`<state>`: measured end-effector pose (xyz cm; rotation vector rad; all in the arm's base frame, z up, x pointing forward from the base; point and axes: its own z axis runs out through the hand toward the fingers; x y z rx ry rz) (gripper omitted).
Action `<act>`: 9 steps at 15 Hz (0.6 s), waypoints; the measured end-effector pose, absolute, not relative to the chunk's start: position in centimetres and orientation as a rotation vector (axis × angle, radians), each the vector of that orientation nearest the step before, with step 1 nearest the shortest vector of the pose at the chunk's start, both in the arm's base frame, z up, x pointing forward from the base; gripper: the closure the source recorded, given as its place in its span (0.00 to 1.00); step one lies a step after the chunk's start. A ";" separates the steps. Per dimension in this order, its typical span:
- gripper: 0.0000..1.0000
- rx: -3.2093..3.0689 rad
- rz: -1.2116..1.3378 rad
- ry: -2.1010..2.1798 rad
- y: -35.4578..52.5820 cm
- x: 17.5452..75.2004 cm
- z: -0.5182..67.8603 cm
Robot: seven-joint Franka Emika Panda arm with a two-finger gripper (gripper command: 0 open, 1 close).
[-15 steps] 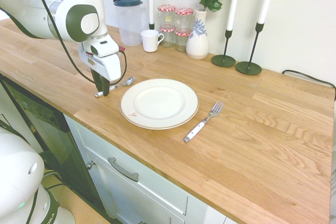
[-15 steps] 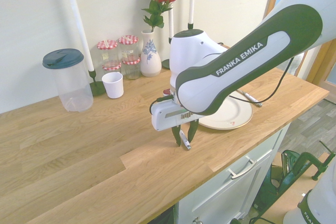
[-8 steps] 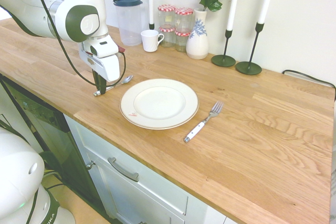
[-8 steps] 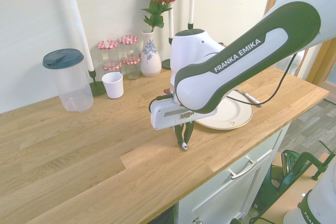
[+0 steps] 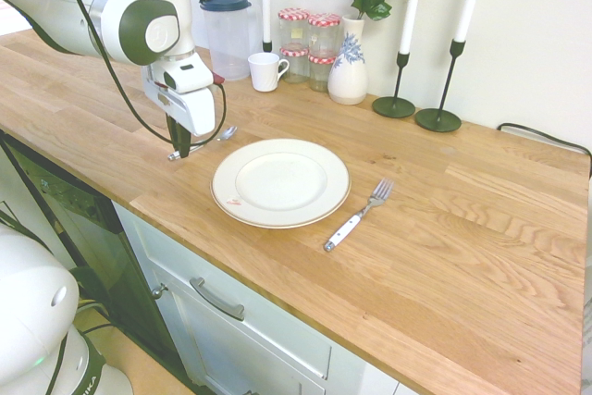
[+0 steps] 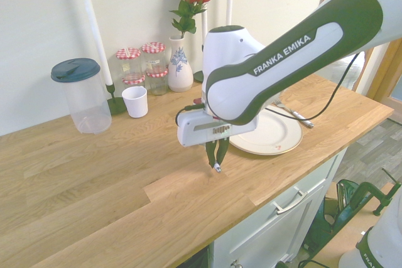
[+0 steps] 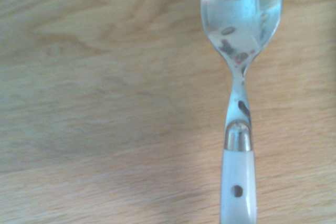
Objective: Put the spoon into the plate
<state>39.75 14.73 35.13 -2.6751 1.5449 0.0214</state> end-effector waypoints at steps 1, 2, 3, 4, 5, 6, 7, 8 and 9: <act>1.00 -2.667 0.007 1.540 14.7 39.9 36.4; 1.00 -2.654 -0.012 1.539 14.5 40.1 37.7; 1.00 -2.636 -0.034 1.543 13.9 40.2 39.1; 1.00 -2.618 -0.053 1.554 12.7 40.5 40.4; 1.00 -2.604 -0.070 1.569 10.9 40.9 41.3; 1.00 -2.602 -0.077 1.577 8.3 41.2 41.8; 1.00 -2.620 -0.075 1.556 5.5 41.5 41.9; 1.00 -2.657 -0.078 1.503 2.8 41.7 41.9; 1.00 -2.704 -0.086 1.435 0.3 41.7 41.8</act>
